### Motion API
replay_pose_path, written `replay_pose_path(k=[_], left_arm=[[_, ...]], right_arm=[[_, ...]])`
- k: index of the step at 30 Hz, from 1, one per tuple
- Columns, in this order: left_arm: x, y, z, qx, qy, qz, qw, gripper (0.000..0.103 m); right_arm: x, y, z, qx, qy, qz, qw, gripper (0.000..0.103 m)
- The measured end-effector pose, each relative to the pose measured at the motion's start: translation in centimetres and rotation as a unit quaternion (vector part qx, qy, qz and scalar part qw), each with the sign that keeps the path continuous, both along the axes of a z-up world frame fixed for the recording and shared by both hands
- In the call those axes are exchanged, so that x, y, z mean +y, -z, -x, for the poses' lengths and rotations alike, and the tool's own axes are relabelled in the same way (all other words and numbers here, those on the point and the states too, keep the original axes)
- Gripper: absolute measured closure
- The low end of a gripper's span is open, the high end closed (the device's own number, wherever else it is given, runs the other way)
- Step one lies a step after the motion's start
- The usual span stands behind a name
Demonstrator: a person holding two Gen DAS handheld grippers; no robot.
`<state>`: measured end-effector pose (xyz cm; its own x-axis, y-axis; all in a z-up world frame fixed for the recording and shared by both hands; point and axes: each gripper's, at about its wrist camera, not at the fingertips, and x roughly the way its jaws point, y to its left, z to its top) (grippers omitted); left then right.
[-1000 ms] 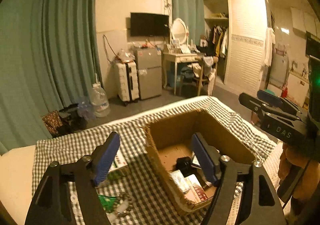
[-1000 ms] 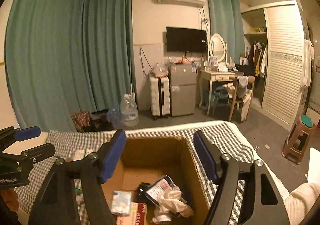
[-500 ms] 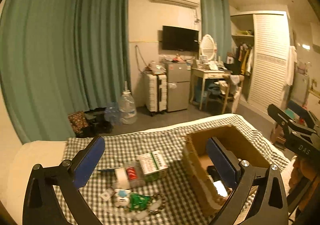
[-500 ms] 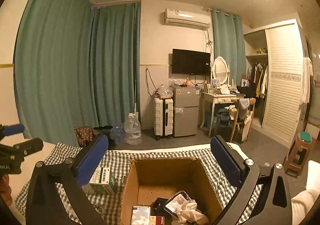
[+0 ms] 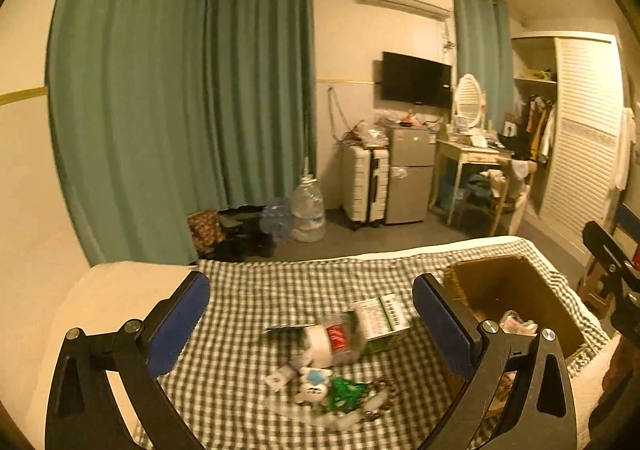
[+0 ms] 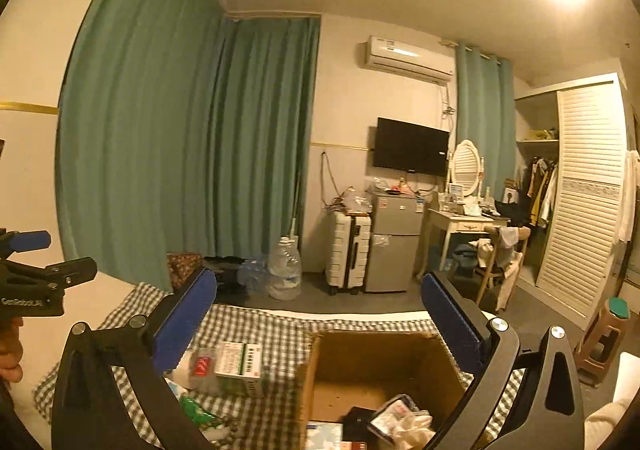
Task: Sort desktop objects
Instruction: 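Move both tools back over the remaining pile on the bed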
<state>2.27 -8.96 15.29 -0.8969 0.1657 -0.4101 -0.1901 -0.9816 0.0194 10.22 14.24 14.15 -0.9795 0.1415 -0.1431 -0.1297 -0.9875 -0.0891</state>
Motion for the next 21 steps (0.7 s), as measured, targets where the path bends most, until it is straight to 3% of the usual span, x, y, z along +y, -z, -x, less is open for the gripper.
replay_pose_path(k=[6,13,21], left_arm=[[-2.3,0.9,0.6,-0.019,0.004,-0.009,0.9998,0.0],[-3.8,3.1,2.3,-0.043,-0.015,0.022,0.9987,0.0],[-4.2,6.5,4.1,-0.053,-0.003,0.036,0.9979,0.0]], right_arm=[[-2.6,0.6,0.7,-0.024,-0.025,-0.001,0.999,0.0],[-4.5,2.2,2.2,-0.049,-0.051,-0.006,0.997,0.0],[-5.9,5.2,4.5,-0.082,-0.077,-0.005,0.994,0.0]])
